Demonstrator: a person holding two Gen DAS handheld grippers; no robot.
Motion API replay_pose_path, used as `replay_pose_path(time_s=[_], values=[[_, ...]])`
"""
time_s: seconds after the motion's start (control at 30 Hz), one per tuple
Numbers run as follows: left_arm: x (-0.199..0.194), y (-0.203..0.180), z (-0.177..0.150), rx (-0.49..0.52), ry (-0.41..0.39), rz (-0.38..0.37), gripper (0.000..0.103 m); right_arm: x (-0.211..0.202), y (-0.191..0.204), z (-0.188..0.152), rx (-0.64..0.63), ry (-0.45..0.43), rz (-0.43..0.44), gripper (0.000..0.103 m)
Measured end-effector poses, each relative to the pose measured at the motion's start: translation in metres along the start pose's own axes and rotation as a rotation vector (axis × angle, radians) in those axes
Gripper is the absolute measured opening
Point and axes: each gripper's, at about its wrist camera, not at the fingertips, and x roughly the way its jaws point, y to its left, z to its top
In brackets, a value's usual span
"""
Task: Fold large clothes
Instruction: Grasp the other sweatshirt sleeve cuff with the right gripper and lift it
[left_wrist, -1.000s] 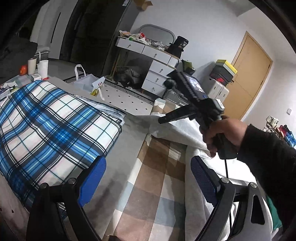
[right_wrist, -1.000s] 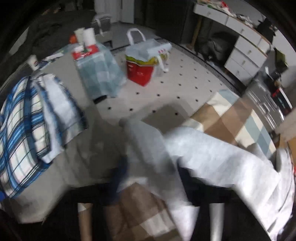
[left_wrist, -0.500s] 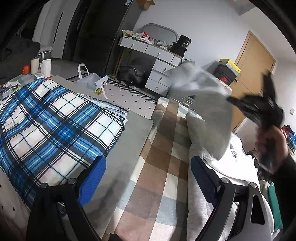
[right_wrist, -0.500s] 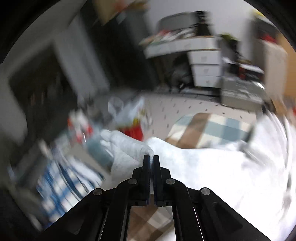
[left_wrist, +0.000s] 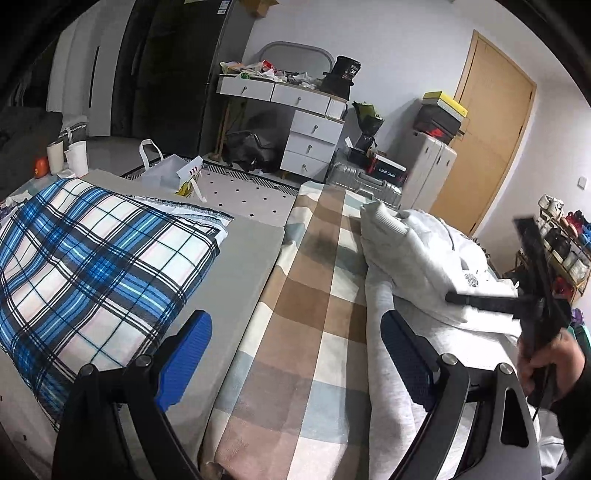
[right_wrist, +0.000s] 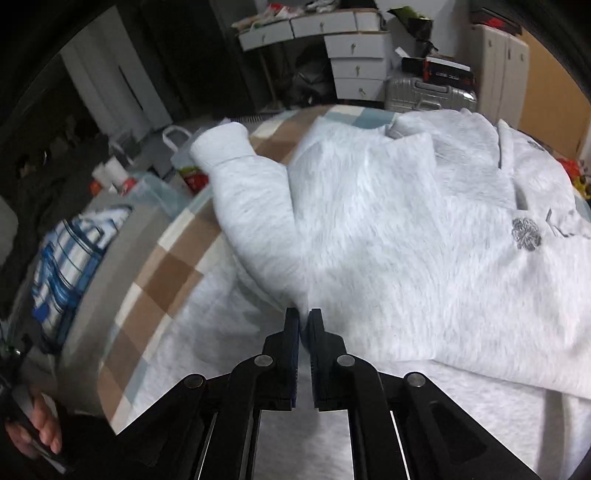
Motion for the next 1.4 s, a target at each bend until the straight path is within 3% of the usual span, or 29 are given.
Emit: replay_pose_path(time_s=[0.03, 0.07, 0.1, 0.13, 0.17, 0.23, 0.33, 0.4, 0.5, 0.53, 0.57, 0.6, 0.63, 0.67, 0.8, 0.9, 0.97, 1.07, 1.17, 1.27, 1.4], values=[[0.000, 0.000, 0.001, -0.003, 0.001, 0.001, 0.090, -0.005, 0.002, 0.005, -0.017, -0.017, 0.005, 0.016], [0.000, 0.002, 0.001, -0.011, 0.002, 0.000, 0.090, -0.013, 0.007, 0.013, -0.046, -0.053, 0.009, 0.034], [0.000, 0.003, 0.002, -0.016, 0.004, -0.001, 0.090, -0.016, 0.010, 0.018, -0.064, -0.083, 0.006, 0.062], [0.001, 0.004, 0.002, -0.020, 0.006, -0.001, 0.090, -0.022, 0.019, 0.026, -0.095, -0.130, 0.009, 0.073], [0.002, 0.004, 0.002, -0.022, 0.009, -0.001, 0.090, -0.025, 0.026, 0.032, -0.126, -0.162, 0.002, 0.078], [0.003, 0.006, 0.003, -0.026, 0.014, -0.005, 0.090, -0.024, 0.050, 0.050, -0.198, -0.184, -0.039, 0.078], [0.002, 0.004, 0.002, -0.028, 0.011, -0.005, 0.090, 0.008, 0.084, 0.077, -0.275, -0.122, -0.091, 0.077], [0.001, 0.006, 0.002, -0.030, 0.007, -0.005, 0.090, 0.044, 0.107, 0.090, -0.345, -0.040, -0.171, 0.077], [0.001, 0.009, 0.003, -0.042, 0.010, -0.009, 0.090, 0.095, 0.121, 0.097, -0.425, 0.071, -0.304, 0.074], [0.001, 0.009, 0.003, -0.045, 0.011, -0.010, 0.090, 0.108, 0.123, 0.097, -0.435, 0.100, -0.332, 0.068], [0.001, 0.010, 0.002, -0.048, 0.011, -0.011, 0.090, 0.119, 0.124, 0.099, -0.443, 0.137, -0.362, 0.035], [0.001, 0.011, 0.002, -0.050, 0.013, -0.013, 0.090, 0.126, 0.125, 0.103, -0.437, 0.170, -0.361, 0.011], [0.001, 0.011, 0.002, -0.051, 0.012, -0.015, 0.090, 0.120, 0.121, 0.107, -0.412, 0.165, -0.318, 0.011], [0.001, 0.012, 0.002, -0.052, 0.011, -0.015, 0.090, 0.107, 0.119, 0.116, -0.378, 0.123, -0.275, 0.010], [0.003, 0.009, 0.002, -0.056, 0.016, -0.019, 0.090, -0.003, 0.109, 0.168, -0.221, -0.201, -0.077, 0.010], [0.002, 0.002, 0.001, -0.027, 0.009, -0.006, 0.090, -0.097, 0.072, 0.189, -0.041, -0.483, 0.118, 0.010], [0.000, 0.001, 0.000, -0.013, 0.001, 0.005, 0.090, -0.163, 0.022, 0.183, 0.123, -0.718, 0.242, 0.010], [0.001, -0.004, 0.000, 0.010, -0.004, 0.020, 0.090, -0.210, -0.060, 0.155, 0.378, -0.890, 0.303, 0.010], [0.003, -0.008, 0.000, 0.030, -0.007, 0.033, 0.090, -0.213, -0.136, 0.107, 0.575, -0.889, 0.184, 0.011], [0.005, -0.015, -0.002, 0.051, -0.005, 0.046, 0.090, -0.175, -0.210, 0.036, 0.762, -0.769, 0.080, 0.011], [0.010, -0.028, -0.006, 0.113, 0.003, 0.074, 0.090, -0.108, -0.280, -0.058, 0.941, -0.574, -0.030, 0.011]])
